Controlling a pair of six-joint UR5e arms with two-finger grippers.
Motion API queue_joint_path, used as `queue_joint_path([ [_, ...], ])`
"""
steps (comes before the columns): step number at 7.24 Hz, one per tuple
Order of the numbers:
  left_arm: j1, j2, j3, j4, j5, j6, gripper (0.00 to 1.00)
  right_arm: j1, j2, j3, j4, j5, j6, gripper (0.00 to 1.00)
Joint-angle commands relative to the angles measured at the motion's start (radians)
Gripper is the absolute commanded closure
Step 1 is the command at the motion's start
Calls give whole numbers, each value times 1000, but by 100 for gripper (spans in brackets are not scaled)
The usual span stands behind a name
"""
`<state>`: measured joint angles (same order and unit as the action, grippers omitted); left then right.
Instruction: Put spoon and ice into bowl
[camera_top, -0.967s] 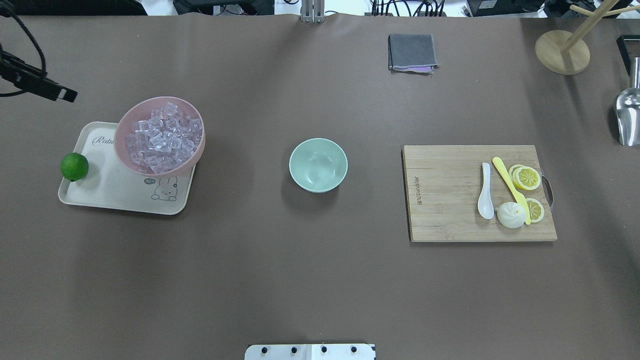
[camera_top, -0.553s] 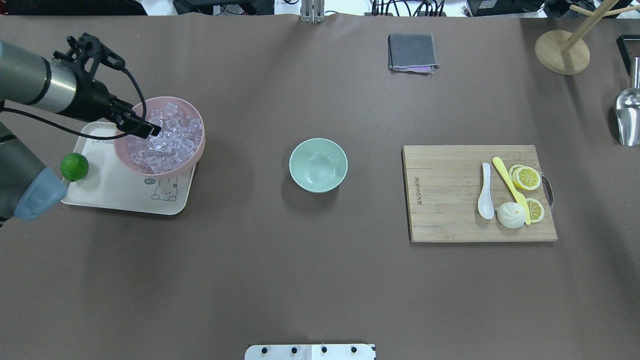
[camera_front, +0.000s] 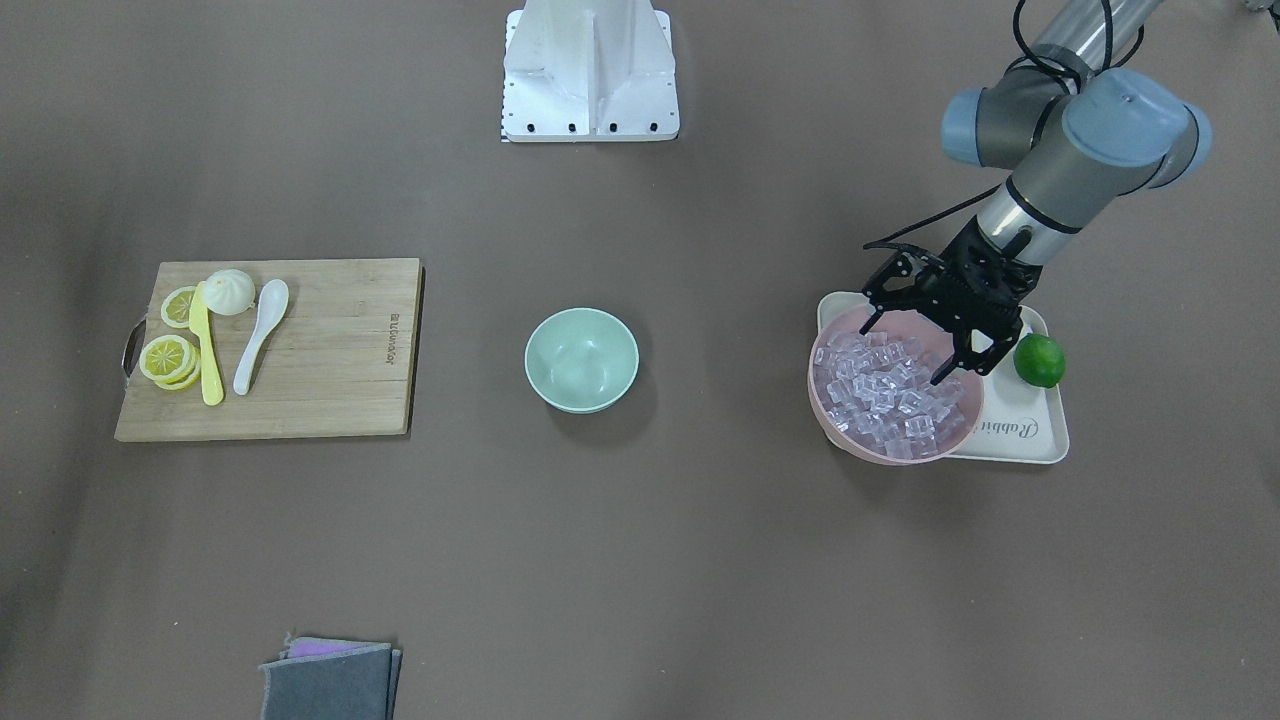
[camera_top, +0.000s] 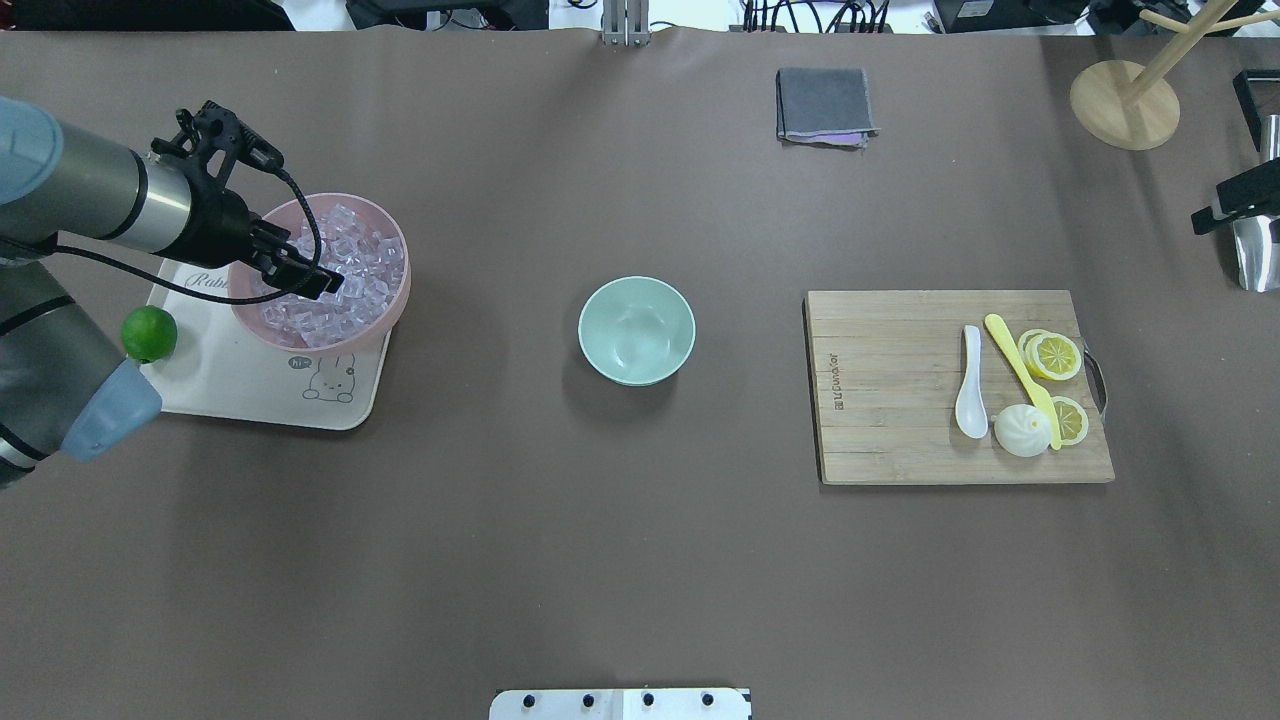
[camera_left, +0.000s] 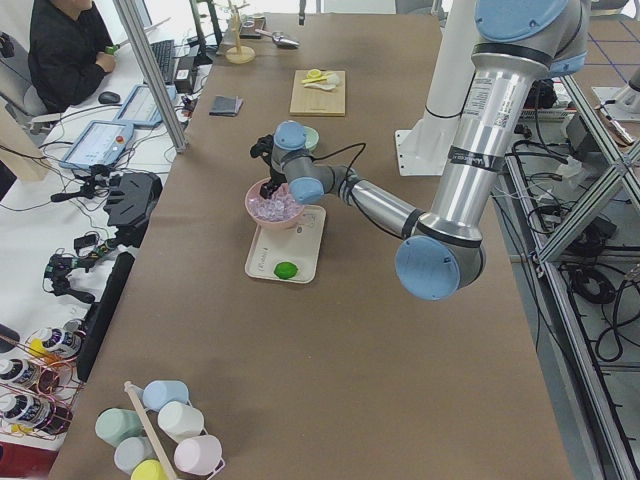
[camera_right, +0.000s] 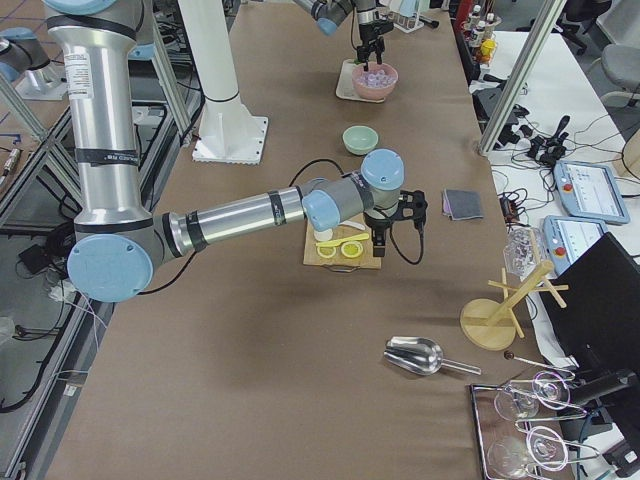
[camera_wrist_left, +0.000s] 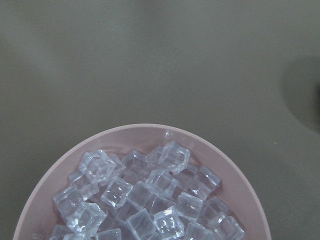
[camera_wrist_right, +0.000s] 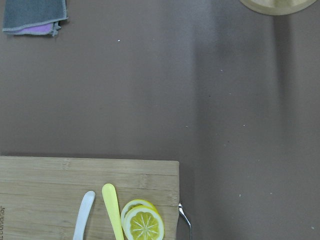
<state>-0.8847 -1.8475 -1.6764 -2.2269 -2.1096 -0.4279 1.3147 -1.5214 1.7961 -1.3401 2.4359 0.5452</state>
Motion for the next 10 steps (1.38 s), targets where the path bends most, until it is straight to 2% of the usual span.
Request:
queue_joint_path([
  [1,1,1,30,-25,0,0,4,-52,3,2,47,-26,71,0],
  [4,3,2,55,-45,-3,1,11,-87,27,3,47,-31,116,0],
  [7,16,-1,113,-105,-6,-2,19,-129,41,2,45,-74,124,0],
  [8,18,-1,109,-103,-10,-3,26,-129,43,2,45,-74,124,0],
  [9,16,1,104,-103,-12,-5,39,-129,43,2,45,-74,124,0],
  [10,18,4,98,-103,-13,-49,64,-129,47,-1,45,-74,124,0],
])
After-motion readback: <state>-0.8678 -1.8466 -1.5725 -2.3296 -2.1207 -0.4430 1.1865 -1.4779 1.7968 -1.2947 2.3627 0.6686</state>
